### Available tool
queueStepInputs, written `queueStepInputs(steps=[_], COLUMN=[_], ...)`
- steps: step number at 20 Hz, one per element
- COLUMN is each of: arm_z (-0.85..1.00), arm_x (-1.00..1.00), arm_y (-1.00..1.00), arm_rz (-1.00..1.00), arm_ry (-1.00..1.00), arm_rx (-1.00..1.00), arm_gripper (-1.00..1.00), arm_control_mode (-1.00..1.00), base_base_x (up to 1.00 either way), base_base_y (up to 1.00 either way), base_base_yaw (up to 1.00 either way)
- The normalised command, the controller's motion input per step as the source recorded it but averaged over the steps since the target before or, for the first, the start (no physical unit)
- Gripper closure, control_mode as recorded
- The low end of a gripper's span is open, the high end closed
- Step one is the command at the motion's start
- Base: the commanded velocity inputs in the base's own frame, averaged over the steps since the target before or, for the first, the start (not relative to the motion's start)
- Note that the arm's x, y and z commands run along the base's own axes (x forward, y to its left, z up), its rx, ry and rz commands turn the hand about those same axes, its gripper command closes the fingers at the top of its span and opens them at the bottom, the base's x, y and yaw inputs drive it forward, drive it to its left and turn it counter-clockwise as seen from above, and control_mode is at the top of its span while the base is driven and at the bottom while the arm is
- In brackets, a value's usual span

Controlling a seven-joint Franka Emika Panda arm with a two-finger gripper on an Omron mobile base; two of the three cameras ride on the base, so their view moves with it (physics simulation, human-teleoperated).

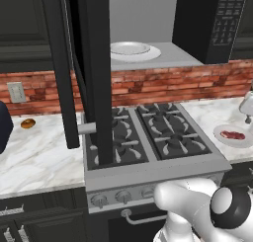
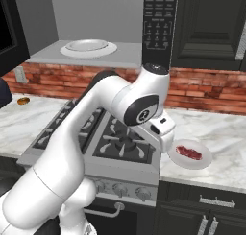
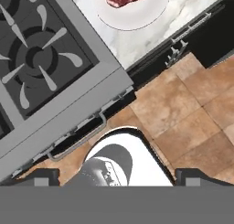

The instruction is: Pick the steak from the counter and place it in the microwave. Then turn on the microwave.

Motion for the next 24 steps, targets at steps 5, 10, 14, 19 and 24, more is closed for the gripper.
queueStepInputs(steps=[5, 10, 14, 19, 24], arm_z=[-0.27, -0.25, -0.23, -0.19, -0.15], arm_x=[0.21, 0.19, 0.16, 0.22, 0.31], arm_y=[-0.19, -0.16, -0.10, -0.06, -0.01], arm_rz=[-0.14, -0.13, -0.13, -0.09, -0.01], arm_ry=[0.00, -0.01, -0.04, -0.05, -0.09], arm_rx=[0.00, -0.01, -0.05, -0.07, -0.01], arm_gripper=[-1.00, -1.00, -1.00, -1.00, -1.00], arm_control_mode=[-1.00, -1.00, -1.00, -1.00, -1.00], base_base_x=[0.00, 0.00, 0.00, 0.00, 0.00], base_base_y=[0.00, 0.00, 0.00, 0.00, 0.00], base_base_yaw=[0.00, 0.00, 0.00, 0.00, 0.00])
